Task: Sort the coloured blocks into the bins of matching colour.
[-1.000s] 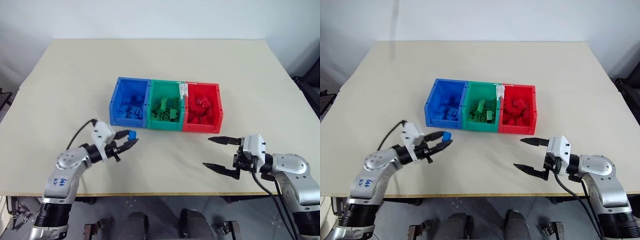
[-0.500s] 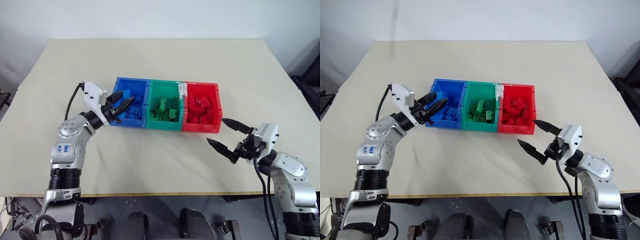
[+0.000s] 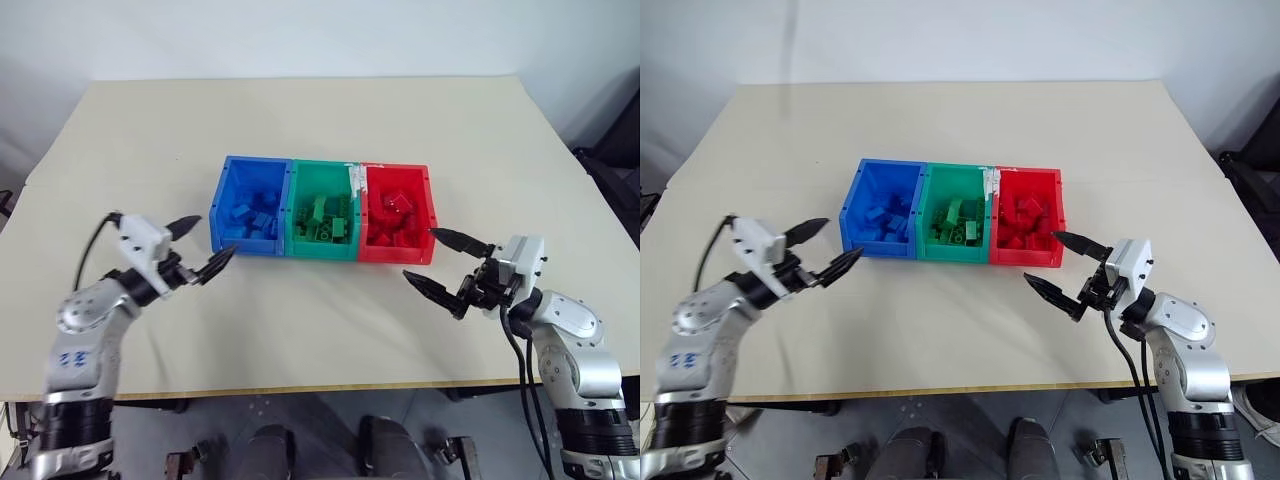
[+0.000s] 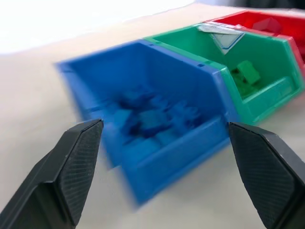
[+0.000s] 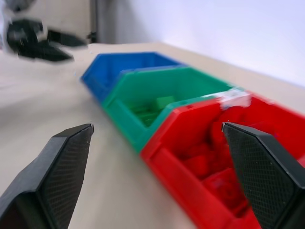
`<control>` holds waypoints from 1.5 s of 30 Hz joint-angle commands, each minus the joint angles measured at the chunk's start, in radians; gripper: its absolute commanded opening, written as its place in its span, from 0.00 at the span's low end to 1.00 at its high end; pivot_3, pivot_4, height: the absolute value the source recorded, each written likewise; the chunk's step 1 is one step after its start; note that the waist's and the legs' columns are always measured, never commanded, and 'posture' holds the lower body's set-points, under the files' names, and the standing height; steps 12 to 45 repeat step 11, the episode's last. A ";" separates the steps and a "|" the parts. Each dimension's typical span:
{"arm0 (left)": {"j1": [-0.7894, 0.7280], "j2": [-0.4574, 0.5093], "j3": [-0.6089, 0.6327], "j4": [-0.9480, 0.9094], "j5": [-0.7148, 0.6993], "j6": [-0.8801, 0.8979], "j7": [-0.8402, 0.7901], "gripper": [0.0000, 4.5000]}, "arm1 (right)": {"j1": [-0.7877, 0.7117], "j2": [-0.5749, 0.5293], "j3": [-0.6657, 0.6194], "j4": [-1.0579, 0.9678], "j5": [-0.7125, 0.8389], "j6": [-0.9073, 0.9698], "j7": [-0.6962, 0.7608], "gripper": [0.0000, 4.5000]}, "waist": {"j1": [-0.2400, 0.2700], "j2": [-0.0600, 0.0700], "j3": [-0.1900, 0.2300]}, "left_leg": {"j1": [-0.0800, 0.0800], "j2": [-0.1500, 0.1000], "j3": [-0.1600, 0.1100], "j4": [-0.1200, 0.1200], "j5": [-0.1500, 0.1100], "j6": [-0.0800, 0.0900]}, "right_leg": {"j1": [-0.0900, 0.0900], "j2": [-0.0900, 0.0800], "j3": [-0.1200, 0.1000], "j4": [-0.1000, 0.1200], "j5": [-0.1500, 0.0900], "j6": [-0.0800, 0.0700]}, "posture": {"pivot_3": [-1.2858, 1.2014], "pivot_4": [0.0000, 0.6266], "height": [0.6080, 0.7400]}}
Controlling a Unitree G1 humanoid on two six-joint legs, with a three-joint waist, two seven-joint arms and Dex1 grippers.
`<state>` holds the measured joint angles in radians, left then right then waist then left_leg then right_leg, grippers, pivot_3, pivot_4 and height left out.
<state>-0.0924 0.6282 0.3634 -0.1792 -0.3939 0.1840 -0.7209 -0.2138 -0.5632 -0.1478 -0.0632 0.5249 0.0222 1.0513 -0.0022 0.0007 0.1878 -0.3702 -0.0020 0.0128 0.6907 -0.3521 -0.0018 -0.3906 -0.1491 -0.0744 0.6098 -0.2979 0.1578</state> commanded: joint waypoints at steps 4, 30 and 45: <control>0.296 0.053 0.149 -0.174 -0.044 -0.019 -0.085 0.98 | -0.064 -0.069 0.010 0.126 -0.031 -0.060 0.142 1.00 | 0.006 0.000 0.000 | 0.000 0.000 0.000 -0.001 -0.001 0.001 | 0.000 0.000 0.000 -0.002 0.000 0.000 | 0.52 0.24 1.00; 0.321 -0.017 0.143 -0.223 0.020 -0.032 0.052 0.98 | -0.085 -0.062 0.007 0.206 -0.064 -0.110 0.175 1.00 | 0.018 0.000 0.000 | 0.000 0.000 -0.001 0.000 -0.001 0.001 | 0.000 0.000 0.000 -0.002 0.000 0.000 | 0.52 0.24 1.00; 0.321 -0.017 0.143 -0.223 0.020 -0.032 0.052 0.98 | -0.085 -0.062 0.007 0.206 -0.064 -0.110 0.175 1.00 | 0.018 0.000 0.000 | 0.000 0.000 -0.001 0.000 -0.001 0.001 | 0.000 0.000 0.000 -0.002 0.000 0.000 | 0.52 0.24 1.00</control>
